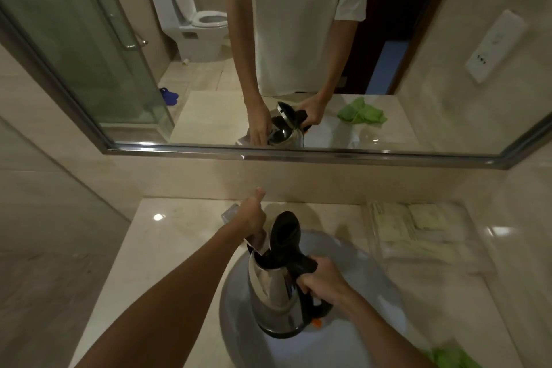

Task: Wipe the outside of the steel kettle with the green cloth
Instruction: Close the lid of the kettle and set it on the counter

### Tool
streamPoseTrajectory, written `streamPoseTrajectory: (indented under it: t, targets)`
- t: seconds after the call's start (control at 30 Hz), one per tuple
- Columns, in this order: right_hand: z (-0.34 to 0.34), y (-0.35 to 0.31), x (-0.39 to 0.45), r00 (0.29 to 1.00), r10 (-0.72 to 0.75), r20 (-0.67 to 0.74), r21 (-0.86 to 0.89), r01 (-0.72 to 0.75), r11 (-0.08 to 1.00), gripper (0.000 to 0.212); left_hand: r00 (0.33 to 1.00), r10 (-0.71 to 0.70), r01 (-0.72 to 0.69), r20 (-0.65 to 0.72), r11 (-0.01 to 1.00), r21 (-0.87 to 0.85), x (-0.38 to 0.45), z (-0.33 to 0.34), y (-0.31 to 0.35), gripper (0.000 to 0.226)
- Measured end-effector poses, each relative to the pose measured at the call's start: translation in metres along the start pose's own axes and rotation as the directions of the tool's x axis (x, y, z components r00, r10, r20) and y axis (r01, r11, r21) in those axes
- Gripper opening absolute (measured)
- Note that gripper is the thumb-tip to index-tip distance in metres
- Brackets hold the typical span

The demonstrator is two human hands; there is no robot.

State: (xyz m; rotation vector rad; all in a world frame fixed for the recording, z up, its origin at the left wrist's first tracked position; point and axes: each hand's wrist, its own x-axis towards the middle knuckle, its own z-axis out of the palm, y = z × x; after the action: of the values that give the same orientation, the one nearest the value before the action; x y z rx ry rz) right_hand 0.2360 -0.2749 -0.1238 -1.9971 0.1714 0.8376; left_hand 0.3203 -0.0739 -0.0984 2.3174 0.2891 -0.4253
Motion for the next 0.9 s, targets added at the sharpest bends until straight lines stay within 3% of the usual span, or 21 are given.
streamPoseTrajectory:
  t: [0.1,0.2,0.3,0.4,0.53,0.6,0.7,0.8,0.9]
  targets:
    - [-0.001,0.002,0.000,1.000,0.015,-0.001,0.029,-0.015,0.999,0.017,0.999,0.034,-0.034,0.005,0.994,0.104,0.007,-0.003,0.001,0.054]
    - [-0.003,0.003,-0.001,1.000,0.029,0.007,0.057,-0.029,0.998,0.020,0.998,0.059,-0.059,0.000,0.998,0.023,0.000,-0.005,-0.003,0.054]
    - [-0.003,0.003,-0.003,0.999,0.045,0.000,0.053,-0.045,0.998,0.021,0.985,0.099,-0.122,-0.143,0.979,-0.161,-0.015,-0.005,-0.009,0.040]
    - [-0.004,0.003,-0.005,0.999,0.039,0.001,0.053,-0.039,0.998,0.020,0.944,0.040,-0.144,-0.329,0.943,-0.299,-0.034,-0.005,-0.026,0.012]
    - [-0.001,0.005,-0.009,0.999,0.033,0.007,0.065,-0.033,0.997,0.020,0.910,-0.057,-0.107,-0.411,0.925,-0.364,-0.069,0.004,-0.054,0.006]
    - [0.001,0.005,-0.009,1.000,0.026,0.007,0.068,-0.026,0.997,0.019,0.927,-0.169,0.032,-0.335,0.925,-0.380,-0.083,0.012,-0.069,0.011]
    - [0.005,0.004,-0.010,1.000,0.020,0.013,0.061,-0.021,0.998,0.019,0.970,-0.234,0.202,-0.058,0.920,-0.337,-0.096,0.024,-0.086,0.019]
    - [0.010,0.002,-0.011,1.000,0.016,0.007,0.068,-0.017,0.998,0.018,0.974,-0.144,0.200,0.174,0.906,-0.372,-0.103,0.033,-0.086,0.021]
    - [0.012,0.002,-0.013,0.999,0.038,-0.005,0.072,-0.038,0.997,0.020,0.973,-0.079,0.171,0.215,0.875,-0.452,-0.107,0.034,-0.080,0.016]
